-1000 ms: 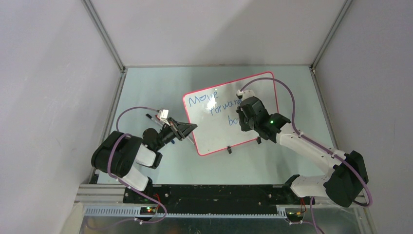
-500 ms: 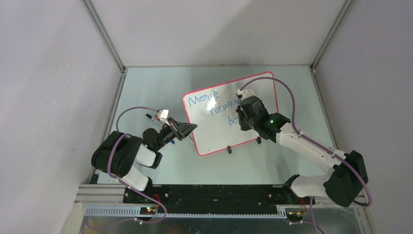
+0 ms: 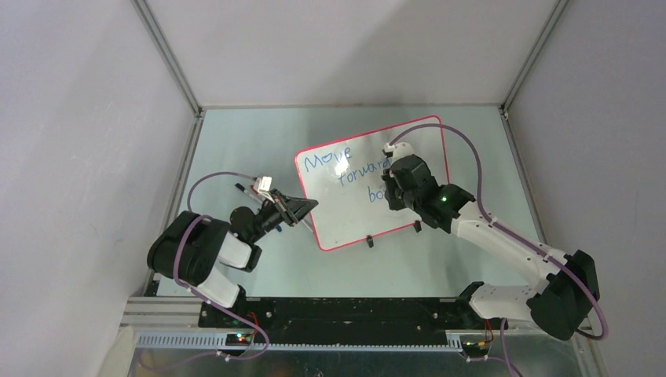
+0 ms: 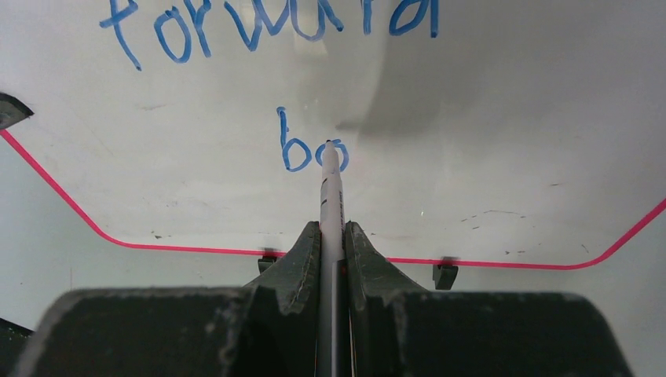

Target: Write a sentence on the whiteboard

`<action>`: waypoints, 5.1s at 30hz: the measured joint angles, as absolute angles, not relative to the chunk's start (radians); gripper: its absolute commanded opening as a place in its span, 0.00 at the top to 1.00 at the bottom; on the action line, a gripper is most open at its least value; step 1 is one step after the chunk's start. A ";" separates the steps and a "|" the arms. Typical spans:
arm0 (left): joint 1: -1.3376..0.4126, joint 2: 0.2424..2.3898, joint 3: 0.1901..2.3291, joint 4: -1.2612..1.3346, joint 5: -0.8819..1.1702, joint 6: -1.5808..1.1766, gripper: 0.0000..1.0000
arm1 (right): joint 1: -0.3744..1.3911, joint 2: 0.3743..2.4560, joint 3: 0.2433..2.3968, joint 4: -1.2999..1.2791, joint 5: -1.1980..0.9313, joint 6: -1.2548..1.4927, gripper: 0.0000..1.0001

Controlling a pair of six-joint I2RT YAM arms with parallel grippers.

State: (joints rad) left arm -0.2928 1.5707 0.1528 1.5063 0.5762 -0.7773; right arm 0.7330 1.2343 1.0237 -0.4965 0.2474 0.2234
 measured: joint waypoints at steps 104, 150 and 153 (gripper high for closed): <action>-0.298 1.571 0.153 1.506 0.570 -0.776 1.00 | 0.638 1.007 0.755 -0.286 0.268 0.257 1.00; -0.310 1.571 0.153 1.506 0.550 -0.775 1.00 | 0.709 0.999 0.699 -0.160 0.319 0.268 1.00; -0.310 1.571 0.153 1.506 0.550 -0.775 1.00 | 0.709 0.994 0.699 -0.162 0.318 0.265 1.00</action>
State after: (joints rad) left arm -0.3103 1.5715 0.1528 1.5063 0.5503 -0.7750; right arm 0.7094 0.9943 0.6994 -0.1619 0.3183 0.2649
